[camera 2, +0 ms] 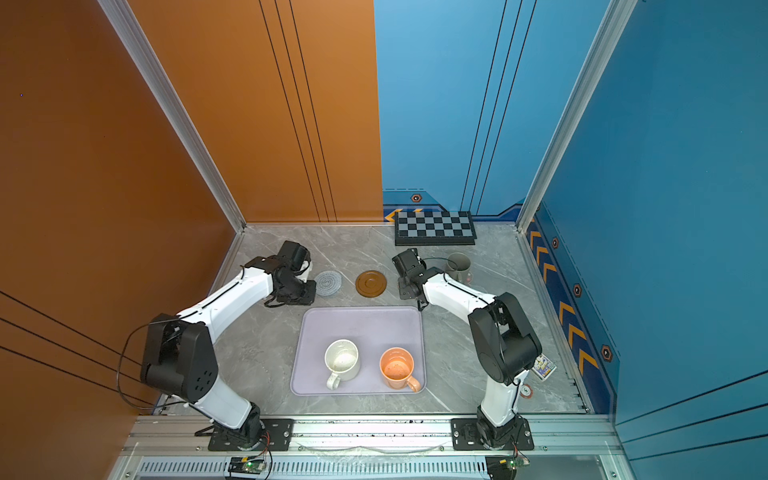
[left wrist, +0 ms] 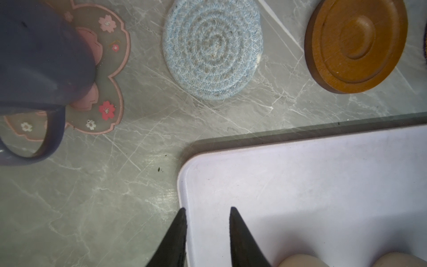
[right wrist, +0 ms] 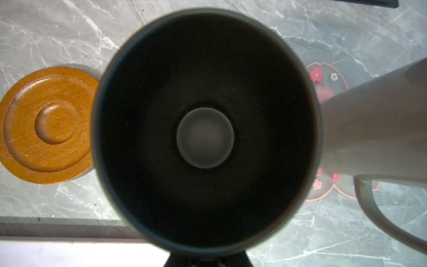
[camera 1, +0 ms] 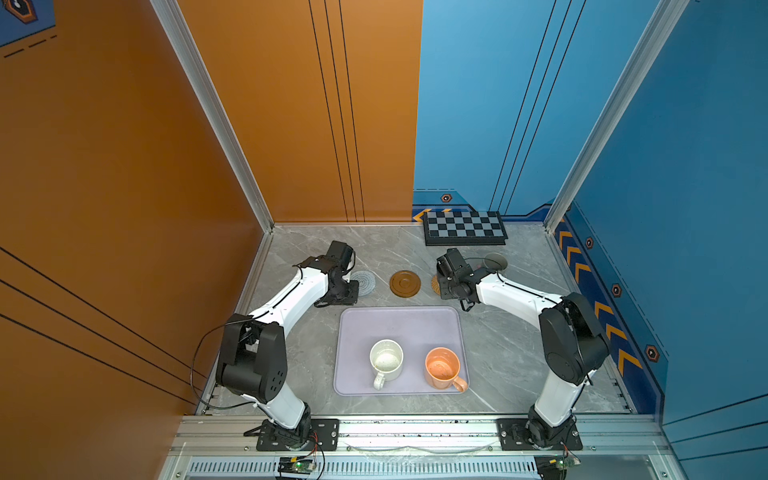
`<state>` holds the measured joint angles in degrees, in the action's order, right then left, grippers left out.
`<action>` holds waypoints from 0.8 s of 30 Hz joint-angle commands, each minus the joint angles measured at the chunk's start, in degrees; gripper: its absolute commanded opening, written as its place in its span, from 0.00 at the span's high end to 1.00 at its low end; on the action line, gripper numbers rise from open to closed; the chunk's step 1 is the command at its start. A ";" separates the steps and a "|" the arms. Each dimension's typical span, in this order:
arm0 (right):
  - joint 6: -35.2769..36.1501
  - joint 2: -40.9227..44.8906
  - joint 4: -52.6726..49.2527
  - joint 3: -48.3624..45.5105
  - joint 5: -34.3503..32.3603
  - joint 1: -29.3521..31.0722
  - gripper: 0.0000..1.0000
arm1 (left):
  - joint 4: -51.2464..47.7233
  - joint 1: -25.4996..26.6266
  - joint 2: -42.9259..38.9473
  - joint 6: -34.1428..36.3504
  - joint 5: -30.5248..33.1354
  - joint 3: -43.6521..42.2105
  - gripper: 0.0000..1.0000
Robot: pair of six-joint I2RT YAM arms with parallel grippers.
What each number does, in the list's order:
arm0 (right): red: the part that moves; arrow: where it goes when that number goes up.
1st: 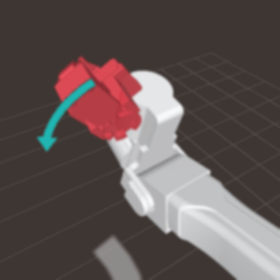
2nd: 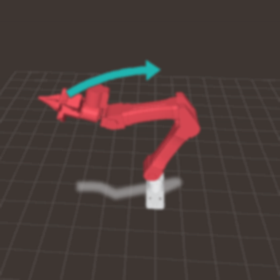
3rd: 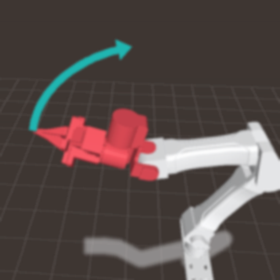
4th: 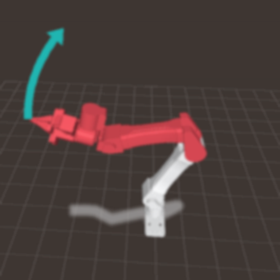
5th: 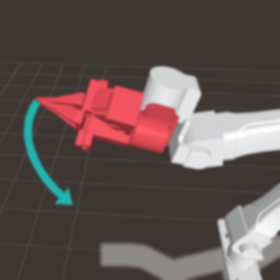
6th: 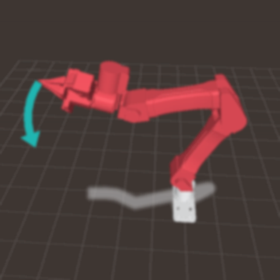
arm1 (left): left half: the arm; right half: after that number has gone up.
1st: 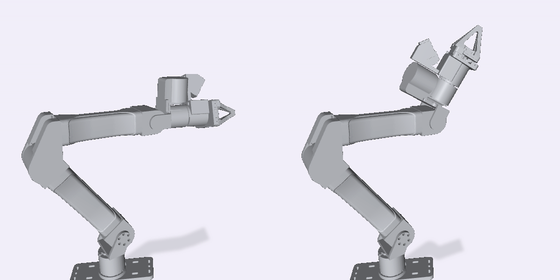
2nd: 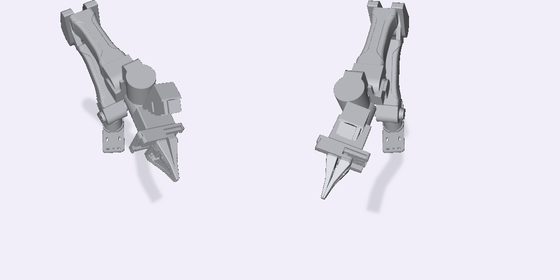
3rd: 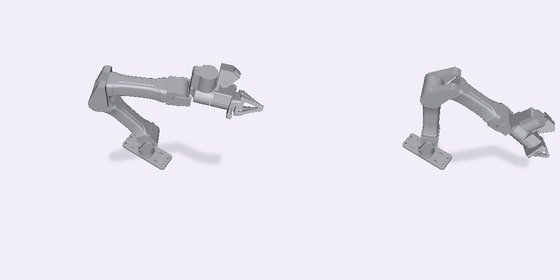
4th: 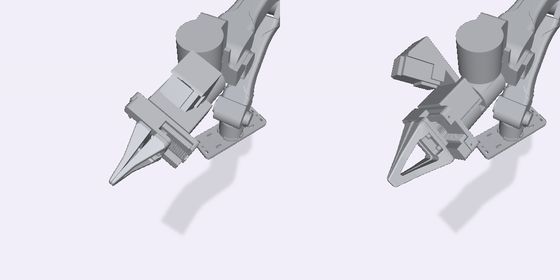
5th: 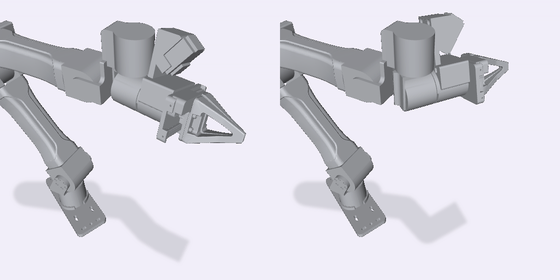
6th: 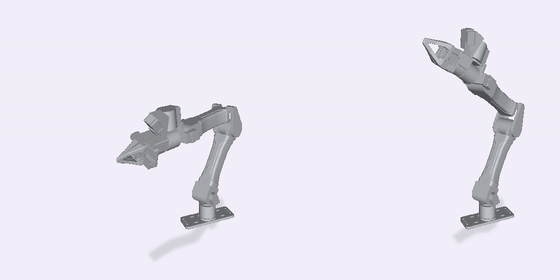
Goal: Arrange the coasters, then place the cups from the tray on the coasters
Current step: 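Lower the black mug onto the rattan coaster and open the right gripper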
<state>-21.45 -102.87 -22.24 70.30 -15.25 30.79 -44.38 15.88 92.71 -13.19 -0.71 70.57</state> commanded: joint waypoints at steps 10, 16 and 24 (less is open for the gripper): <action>-2.88 1.36 0.84 -0.53 -1.61 -0.20 0.85 | -0.62 0.95 0.21 -0.96 -0.97 0.99 0.67; -3.92 3.39 -1.12 -0.80 -1.53 -0.20 0.67 | -0.65 1.26 -0.69 -1.05 -1.09 0.78 0.67; -4.90 8.46 -3.55 -1.35 -1.55 0.02 0.54 | -0.64 1.87 -3.99 -1.14 -1.13 -0.81 0.66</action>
<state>-25.36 -97.36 -23.22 69.60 -15.25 30.79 -44.38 17.17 91.72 -13.58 -0.73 70.43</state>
